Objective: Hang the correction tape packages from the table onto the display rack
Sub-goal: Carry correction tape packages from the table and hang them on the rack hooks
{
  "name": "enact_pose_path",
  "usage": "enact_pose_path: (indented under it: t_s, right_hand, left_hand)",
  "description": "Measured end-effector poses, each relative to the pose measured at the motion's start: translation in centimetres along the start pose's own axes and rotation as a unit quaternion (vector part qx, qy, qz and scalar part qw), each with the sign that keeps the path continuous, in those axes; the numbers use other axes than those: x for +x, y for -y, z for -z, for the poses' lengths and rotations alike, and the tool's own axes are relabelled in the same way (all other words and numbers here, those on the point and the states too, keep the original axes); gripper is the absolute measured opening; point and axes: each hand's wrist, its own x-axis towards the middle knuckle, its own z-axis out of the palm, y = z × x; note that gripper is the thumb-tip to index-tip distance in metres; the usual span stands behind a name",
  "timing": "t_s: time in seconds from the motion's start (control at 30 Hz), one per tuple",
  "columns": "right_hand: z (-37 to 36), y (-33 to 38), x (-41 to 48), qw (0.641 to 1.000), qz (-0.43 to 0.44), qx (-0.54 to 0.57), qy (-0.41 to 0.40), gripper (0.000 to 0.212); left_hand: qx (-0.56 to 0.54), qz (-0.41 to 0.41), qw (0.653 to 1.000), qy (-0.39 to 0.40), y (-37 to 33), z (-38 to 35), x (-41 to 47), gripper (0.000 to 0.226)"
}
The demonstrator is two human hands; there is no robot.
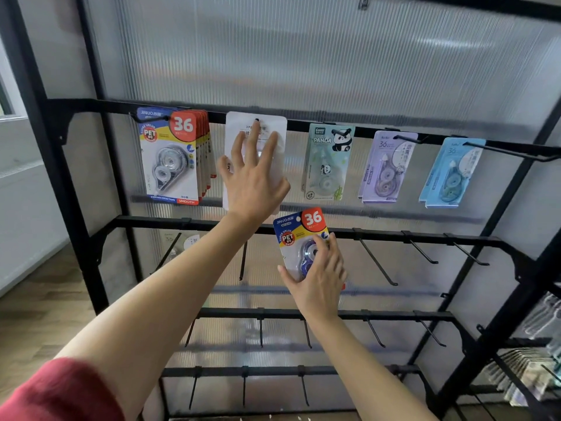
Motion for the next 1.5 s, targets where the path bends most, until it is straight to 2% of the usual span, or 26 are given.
enact_pose_path:
  t_s: [0.13, 0.27, 0.47, 0.57, 0.77, 0.83, 0.97, 1.2, 1.4, 1.5]
  right_hand:
    - [0.1, 0.0, 0.0, 1.000, -0.002, 0.000, 0.002, 0.091]
    - [0.2, 0.1, 0.1, 1.000, 0.000, -0.009, 0.003, 0.090]
    - [0.5, 0.3, 0.1, 1.000, 0.001, -0.015, 0.006, 0.089]
    - [0.5, 0.3, 0.1, 1.000, 0.005, -0.014, 0.008, 0.089]
    - [0.6, -0.1, 0.1, 1.000, 0.005, 0.006, 0.030, 0.085]
    - [1.0, 0.3, 0.3, 0.999, 0.028, 0.020, 0.024, 0.086]
    - [1.5, 2.9, 1.1, 0.996, 0.045, 0.070, -0.008, 0.085]
    - [1.0, 8.6, 2.0, 0.993, 0.046, 0.108, -0.012, 0.085]
    - [0.3, 14.4, 2.3, 0.992, 0.042, 0.117, -0.028, 0.086]
    - [0.2, 17.8, 2.5, 0.989, 0.088, 0.113, -0.047, 0.088]
  left_hand:
    - [0.004, 0.003, 0.999, 0.036, 0.8, -1.3, 0.4, 0.071]
    - [0.003, -0.001, 0.996, 0.084, 1.0, -2.3, 2.0, 0.077]
    - [0.026, 0.000, 0.993, 0.111, 0.9, -3.1, 2.6, 0.086]
    - [0.017, -0.003, 0.994, 0.111, 0.7, -2.7, 2.2, 0.086]
    - [0.015, -0.038, 0.996, 0.076, 2.0, -0.6, -2.4, 0.072]
    - [0.019, -0.034, 0.997, 0.074, 3.1, 0.4, -4.2, 0.071]
    - [0.042, -0.014, 0.997, 0.070, 6.0, 2.6, -7.4, 0.072]
    - [0.087, 0.034, 0.994, 0.064, 11.6, 6.0, -9.7, 0.067]
    - [0.067, 0.011, 0.996, 0.060, 16.0, 8.0, -8.5, 0.068]
    - [0.055, 0.001, 0.997, 0.050, 18.5, 8.7, -7.3, 0.067]
